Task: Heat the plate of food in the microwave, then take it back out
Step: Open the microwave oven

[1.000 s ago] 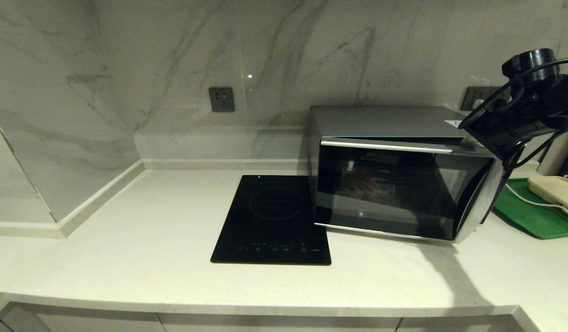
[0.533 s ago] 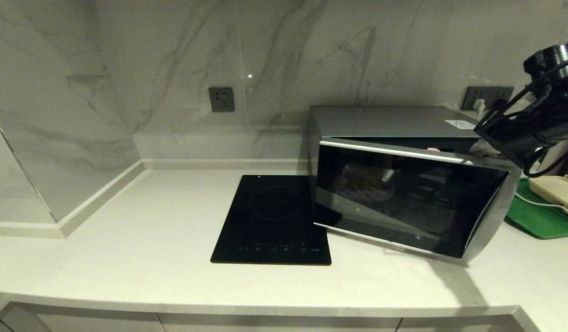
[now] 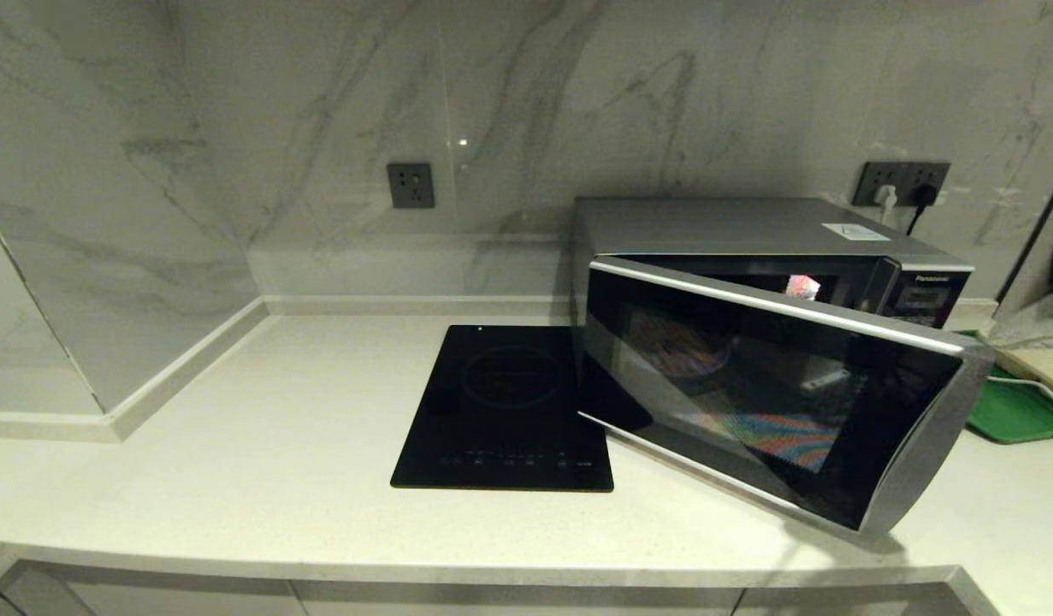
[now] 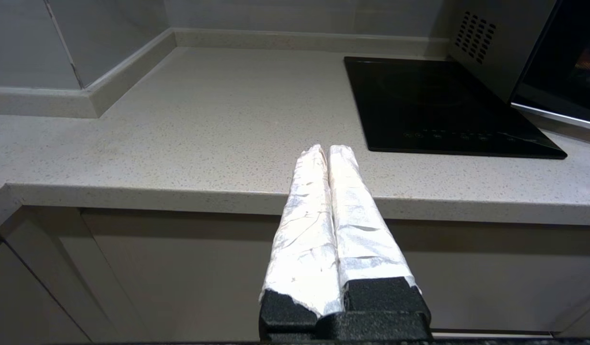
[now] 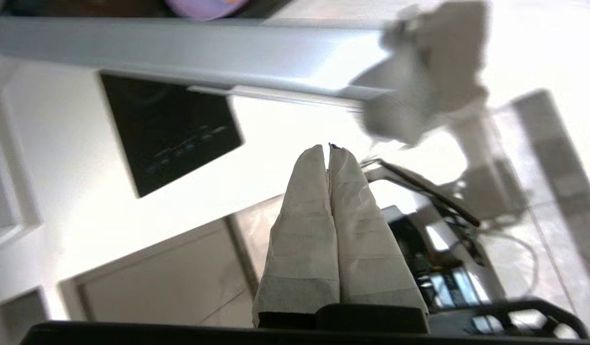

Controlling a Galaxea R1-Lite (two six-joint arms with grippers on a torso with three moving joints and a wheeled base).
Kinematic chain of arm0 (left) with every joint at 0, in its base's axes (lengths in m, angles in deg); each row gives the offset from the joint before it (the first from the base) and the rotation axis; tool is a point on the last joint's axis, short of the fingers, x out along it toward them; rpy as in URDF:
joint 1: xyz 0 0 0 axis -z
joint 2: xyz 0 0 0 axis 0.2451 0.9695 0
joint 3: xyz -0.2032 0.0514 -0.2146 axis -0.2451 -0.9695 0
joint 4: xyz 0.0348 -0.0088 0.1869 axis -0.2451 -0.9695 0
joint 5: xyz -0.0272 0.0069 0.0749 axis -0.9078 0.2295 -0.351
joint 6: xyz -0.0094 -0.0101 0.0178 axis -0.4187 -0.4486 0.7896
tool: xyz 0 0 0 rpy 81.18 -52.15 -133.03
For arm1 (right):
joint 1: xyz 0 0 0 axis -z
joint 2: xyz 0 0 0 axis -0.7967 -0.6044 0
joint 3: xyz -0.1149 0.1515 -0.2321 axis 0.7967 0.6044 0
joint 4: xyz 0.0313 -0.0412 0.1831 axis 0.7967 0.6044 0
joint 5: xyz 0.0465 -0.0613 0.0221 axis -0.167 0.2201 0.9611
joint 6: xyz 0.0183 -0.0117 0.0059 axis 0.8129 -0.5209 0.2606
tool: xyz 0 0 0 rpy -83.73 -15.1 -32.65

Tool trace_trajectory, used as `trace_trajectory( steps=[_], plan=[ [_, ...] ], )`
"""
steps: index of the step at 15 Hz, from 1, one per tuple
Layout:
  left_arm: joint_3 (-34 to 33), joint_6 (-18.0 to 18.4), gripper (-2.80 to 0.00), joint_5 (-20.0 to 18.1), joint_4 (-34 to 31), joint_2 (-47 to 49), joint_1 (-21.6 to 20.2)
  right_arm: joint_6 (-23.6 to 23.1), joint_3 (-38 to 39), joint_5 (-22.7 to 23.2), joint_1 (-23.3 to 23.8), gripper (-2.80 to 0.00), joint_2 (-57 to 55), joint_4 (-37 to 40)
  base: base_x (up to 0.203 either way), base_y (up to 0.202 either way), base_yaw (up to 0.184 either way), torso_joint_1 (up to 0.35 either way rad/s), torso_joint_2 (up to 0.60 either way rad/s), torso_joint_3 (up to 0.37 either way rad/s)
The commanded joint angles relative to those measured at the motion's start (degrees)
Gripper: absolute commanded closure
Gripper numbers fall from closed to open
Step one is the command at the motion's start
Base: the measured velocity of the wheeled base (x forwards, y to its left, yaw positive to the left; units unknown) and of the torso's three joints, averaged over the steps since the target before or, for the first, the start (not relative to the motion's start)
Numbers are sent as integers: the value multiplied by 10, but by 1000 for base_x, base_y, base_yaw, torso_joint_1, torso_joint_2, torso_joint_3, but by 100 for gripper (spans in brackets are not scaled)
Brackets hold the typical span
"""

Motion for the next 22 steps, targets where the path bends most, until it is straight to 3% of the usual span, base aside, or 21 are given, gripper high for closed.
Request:
trace_trajectory(
  steps=[1,5,11,13,15,19,22],
  plan=[
    [0,0,0,0,0,0,0,-1,39,-6,15,0,32,-25,0,0,0,0,0,0],
    [0,0,0,0,0,0,0,3,81,-48,16,0,5,-134,0,0,0,0,0,0],
    [0,0,0,0,0,-1,0,-3,86,-52,12,0,-27,-137,0,0,0,0,0,0],
    [0,0,0,0,0,0,0,-50,105,-41,1,0,-24,-120,0,0,0,0,0,0],
    [0,0,0,0,0,-1,0,-124,128,-2,-17,0,-4,-108,0,0,0,0,0,0],
    [0,0,0,0,0,0,0,-221,157,14,-102,0,39,-94,0,0,0,0,0,0],
    [0,0,0,0,0,-1,0,-242,169,14,-167,0,52,-87,0,0,0,0,0,0]
  ],
)
